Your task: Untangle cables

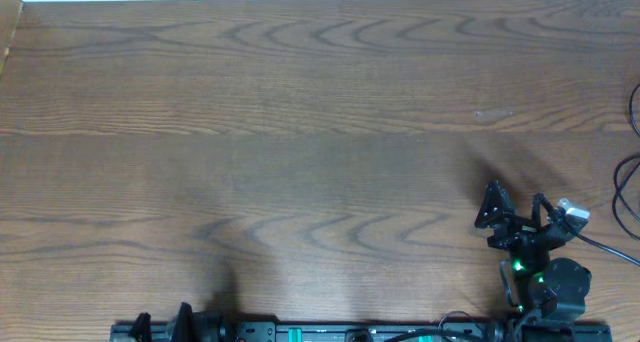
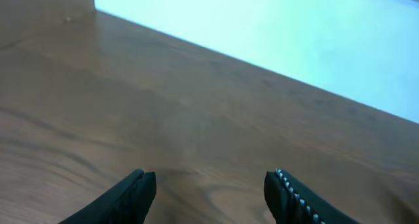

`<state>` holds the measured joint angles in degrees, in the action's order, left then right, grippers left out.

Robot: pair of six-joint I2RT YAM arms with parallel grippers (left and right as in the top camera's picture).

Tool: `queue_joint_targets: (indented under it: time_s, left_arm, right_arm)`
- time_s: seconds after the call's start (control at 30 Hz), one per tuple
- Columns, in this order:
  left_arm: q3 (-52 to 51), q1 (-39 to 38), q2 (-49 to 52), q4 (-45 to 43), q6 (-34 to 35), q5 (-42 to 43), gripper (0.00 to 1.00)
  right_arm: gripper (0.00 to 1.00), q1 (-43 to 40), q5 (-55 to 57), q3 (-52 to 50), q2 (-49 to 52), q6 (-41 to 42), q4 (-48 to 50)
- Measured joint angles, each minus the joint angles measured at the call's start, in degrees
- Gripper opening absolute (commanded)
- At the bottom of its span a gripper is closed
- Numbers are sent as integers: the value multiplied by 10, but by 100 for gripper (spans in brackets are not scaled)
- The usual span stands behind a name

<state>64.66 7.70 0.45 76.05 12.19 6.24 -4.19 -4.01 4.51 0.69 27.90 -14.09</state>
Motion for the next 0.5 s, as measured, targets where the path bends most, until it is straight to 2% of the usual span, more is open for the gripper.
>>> queue_joint_targets:
  time_s: [0.13, 0.33, 0.37, 0.5]
  left_arm:
    - [-48, 0, 8, -10, 12, 23, 67]
    - [-157, 0, 9, -117, 15, 97, 76]
    - [-181, 0, 9, -134, 15, 105, 96]
    - [-261, 0, 11, -212, 13, 132, 97]
  right_arm:
    - [99, 0, 0, 0, 0, 0, 0]
    - [99, 0, 0, 0, -1, 0, 0]
    - [99, 0, 0, 0, -1, 0, 0]
    - [99, 0, 0, 0, 0, 0, 0]
